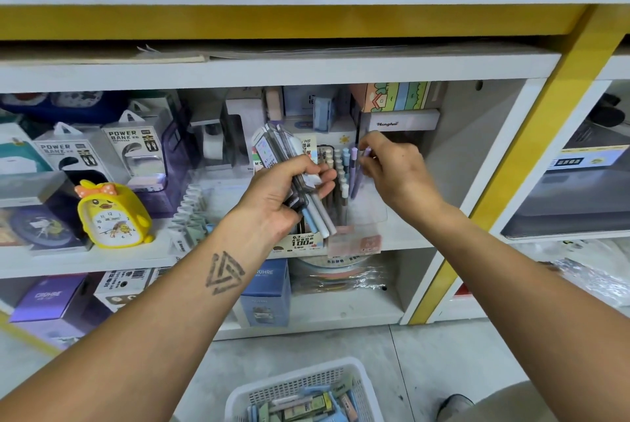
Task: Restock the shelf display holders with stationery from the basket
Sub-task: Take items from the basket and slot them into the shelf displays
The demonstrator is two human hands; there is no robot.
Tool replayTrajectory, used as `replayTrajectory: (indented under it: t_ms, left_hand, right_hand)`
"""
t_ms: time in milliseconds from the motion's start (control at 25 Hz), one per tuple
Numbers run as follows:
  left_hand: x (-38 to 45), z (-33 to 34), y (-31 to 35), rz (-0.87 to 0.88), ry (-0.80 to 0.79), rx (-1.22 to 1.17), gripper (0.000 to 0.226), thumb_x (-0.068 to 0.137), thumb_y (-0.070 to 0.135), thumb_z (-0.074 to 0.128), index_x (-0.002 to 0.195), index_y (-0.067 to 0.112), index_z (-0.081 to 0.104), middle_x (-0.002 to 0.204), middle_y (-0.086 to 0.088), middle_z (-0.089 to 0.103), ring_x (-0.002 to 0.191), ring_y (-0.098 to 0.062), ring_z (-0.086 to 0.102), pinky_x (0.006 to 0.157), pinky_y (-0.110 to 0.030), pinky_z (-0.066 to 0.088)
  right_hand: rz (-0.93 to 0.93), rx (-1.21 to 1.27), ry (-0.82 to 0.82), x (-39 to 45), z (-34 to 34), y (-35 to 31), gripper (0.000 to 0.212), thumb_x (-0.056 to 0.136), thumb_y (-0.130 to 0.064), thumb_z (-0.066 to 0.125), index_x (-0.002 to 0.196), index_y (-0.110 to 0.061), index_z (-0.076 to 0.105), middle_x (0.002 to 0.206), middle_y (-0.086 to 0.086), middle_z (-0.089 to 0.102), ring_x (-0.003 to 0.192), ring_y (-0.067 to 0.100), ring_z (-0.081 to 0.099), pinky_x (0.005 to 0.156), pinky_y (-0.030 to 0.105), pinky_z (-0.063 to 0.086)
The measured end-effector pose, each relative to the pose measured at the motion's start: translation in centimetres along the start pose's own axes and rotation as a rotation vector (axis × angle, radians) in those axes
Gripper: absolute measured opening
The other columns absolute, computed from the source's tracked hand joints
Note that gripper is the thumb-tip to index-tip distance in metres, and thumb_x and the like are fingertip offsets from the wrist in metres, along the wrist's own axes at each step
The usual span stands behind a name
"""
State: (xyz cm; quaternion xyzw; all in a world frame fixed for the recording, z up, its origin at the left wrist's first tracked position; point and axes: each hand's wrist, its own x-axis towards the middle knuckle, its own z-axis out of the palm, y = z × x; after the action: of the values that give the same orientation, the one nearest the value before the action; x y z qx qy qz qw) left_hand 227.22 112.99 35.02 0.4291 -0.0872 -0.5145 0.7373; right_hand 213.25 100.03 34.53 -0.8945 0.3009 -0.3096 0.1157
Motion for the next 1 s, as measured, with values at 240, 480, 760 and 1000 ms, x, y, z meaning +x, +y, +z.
replayTrajectory:
  t_ms: [240,480,760,1000]
  left_hand:
    - [-0.1,0.1,0.0,-0.016,-0.002,0.014,0.025,0.079,-0.011,0.061,0.104,-0.013,0.064,0.091,-0.023,0.072,0.082,-0.03,0.074,0.067,-0.035,0.061]
    - [-0.6,0.1,0.1,-0.043,-0.046,0.02,0.022,0.079,-0.01,0.061,0.1,-0.012,0.065,0.093,-0.023,0.071,0.085,-0.03,0.074,0.067,-0.035,0.061]
    - [-1.1,-0.1,0.5,-0.13,-0.107,0.139,0.012,0.077,-0.009,0.065,0.069,-0.006,0.073,0.079,-0.02,0.072,0.069,-0.025,0.073,0.06,-0.031,0.06]
    - [-2.0,-0.1,0.7,-0.164,-0.187,0.292,0.009,0.072,-0.004,0.07,0.072,0.002,0.077,0.077,-0.016,0.073,0.07,-0.022,0.074,0.058,-0.027,0.058]
  right_hand:
    - [0.034,-0.029,-0.082,0.0,0.6,-0.3,0.02,0.104,-0.019,0.044,0.118,-0.011,0.056,0.085,0.016,0.066,0.083,0.035,0.062,0.071,0.045,0.054]
    - [0.077,-0.025,-0.096,0.0,1.1,-0.4,0.006,0.105,-0.018,0.041,0.101,-0.013,0.041,0.073,0.007,0.058,0.067,0.024,0.056,0.053,0.033,0.038]
    - [0.094,0.107,-0.03,0.6,0.4,-1.6,0.026,0.101,-0.021,0.055,0.121,-0.015,0.069,0.107,0.005,0.067,0.091,0.02,0.062,0.082,0.034,0.052]
    - [0.325,0.982,-0.215,0.4,-1.2,-4.9,0.029,0.087,-0.017,0.078,0.113,-0.012,0.067,0.076,0.005,0.072,0.054,0.013,0.059,0.047,0.021,0.044]
